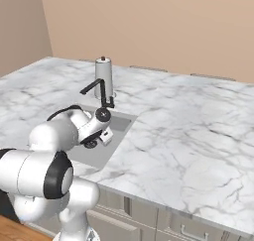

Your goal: Pick the kiwi from the cabinet and place it in the bowl. Then pick the bowl and place it in the sink. Then turn on the sink facuet.

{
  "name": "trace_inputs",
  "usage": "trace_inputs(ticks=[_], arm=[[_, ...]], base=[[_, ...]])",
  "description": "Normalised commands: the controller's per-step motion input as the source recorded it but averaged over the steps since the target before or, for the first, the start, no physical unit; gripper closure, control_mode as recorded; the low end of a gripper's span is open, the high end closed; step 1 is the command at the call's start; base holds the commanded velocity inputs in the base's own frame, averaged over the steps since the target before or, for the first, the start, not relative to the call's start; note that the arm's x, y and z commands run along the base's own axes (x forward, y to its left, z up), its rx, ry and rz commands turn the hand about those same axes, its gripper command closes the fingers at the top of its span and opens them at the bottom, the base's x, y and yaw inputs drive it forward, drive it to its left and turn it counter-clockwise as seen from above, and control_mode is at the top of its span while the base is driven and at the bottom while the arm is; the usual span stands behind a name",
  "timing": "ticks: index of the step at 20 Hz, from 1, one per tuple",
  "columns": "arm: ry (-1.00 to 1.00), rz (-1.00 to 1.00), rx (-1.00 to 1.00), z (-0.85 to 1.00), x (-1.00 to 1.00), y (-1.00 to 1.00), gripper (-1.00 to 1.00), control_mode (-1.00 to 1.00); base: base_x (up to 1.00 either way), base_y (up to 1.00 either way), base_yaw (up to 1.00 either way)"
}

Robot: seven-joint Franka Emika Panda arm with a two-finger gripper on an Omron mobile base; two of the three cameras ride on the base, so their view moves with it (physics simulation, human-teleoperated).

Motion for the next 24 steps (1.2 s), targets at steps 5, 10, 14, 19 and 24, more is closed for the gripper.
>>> trace_inputs(ticks=[5,10,14,19,24], arm=[[0.0,-0.02,-0.07,-0.21,0.29,0.27,1.0,-1.0],[0.0,-0.02,0.0,-0.47,0.18,0.0,1.0,-1.0],[0.0,-0.03,0.0,-0.49,0.35,0.0,1.0,-1.0],[0.0,-0.03,0.0,-0.44,0.26,0.0,1.0,-1.0],[0.0,-0.03,0.0,-0.42,0.18,0.0,1.0,-1.0]], base=[[0.0,0.0,0.0],[0.0,0.0,0.0],[0.0,0.0,0.0],[0.0,0.0,0.0],[0.0,0.0,0.0]])
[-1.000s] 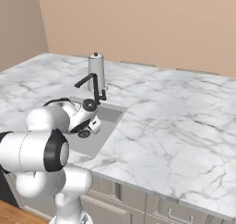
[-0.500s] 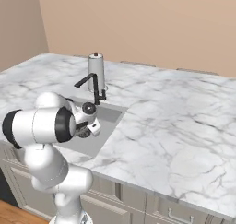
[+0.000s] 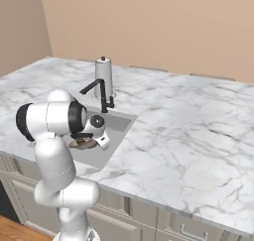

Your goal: Pick the kiwi from the cabinet and place it in the bowl. Then pick the bowl and place it in the sink. Then turn on the sink facuet.

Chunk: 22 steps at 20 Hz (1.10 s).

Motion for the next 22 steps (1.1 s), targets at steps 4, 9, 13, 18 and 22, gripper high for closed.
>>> trace_inputs(ticks=[4,9,13,18,22], arm=[[-0.02,-0.03,-0.01,-0.36,0.16,0.0,1.0,-1.0],[-0.09,-0.02,-0.03,-0.29,0.26,0.0,1.0,-1.0],[-0.04,-0.02,-0.03,-0.18,0.12,0.01,1.0,-1.0],[0.0,0.0,-0.02,-0.04,-0.01,0.04,-1.0,-1.0],[0.0,0.0,0.0,0.53,-0.01,0.01,-1.0,-1.0]], base=[[0.0,0.0,0.0],[0.0,0.0,0.0],[0.0,0.0,0.0],[0.0,0.0,0.0],[0.0,0.0,0.0]])
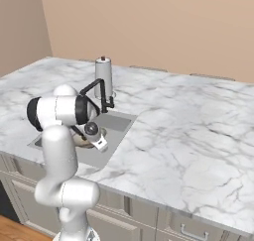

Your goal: Pick the kiwi from the cabinet and place it in the bowl. Then pick the bowl and place it in the sink. Then turn on the sink facuet.

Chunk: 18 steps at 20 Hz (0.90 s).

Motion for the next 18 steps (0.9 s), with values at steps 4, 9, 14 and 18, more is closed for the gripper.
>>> trace_inputs(ticks=[4,9,14,18], arm=[[0.0,0.0,0.05,0.88,-0.03,-0.06,-1.0,-1.0],[0.0,0.0,0.13,1.0,-0.27,-0.33,-1.0,-1.0],[0.0,-0.01,0.22,1.0,-0.26,-0.56,-1.0,-1.0],[0.0,-0.04,0.22,1.0,-0.02,-0.6,-1.0,-1.0]], base=[[0.0,0.0,0.0],[0.0,0.0,0.0],[0.0,0.0,0.0],[0.0,0.0,0.0]])
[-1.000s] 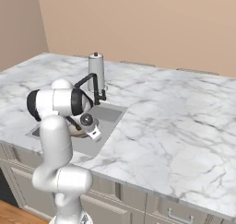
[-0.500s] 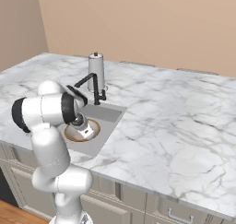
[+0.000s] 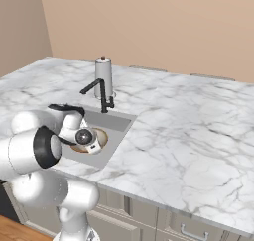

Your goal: Pick the kiwi from the cabinet and place it in the bowl. Then pick the bowl and place it in the sink. Then turn on the sink facuet.

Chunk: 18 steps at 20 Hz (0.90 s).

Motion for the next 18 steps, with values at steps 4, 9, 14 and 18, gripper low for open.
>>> trace_inputs(ticks=[4,9,14,18], arm=[[0.01,-0.07,0.17,1.0,0.0,-0.48,-1.0,-1.0],[0.1,-0.06,0.21,1.0,0.0,-0.4,-1.0,-1.0],[0.13,-0.02,0.32,1.0,-0.19,-0.49,-1.0,-1.0],[0.1,0.0,0.39,1.0,-0.46,-0.47,-1.0,-1.0]], base=[[0.0,0.0,0.0],[0.0,0.0,0.0],[0.0,0.0,0.0],[0.0,0.0,0.0]])
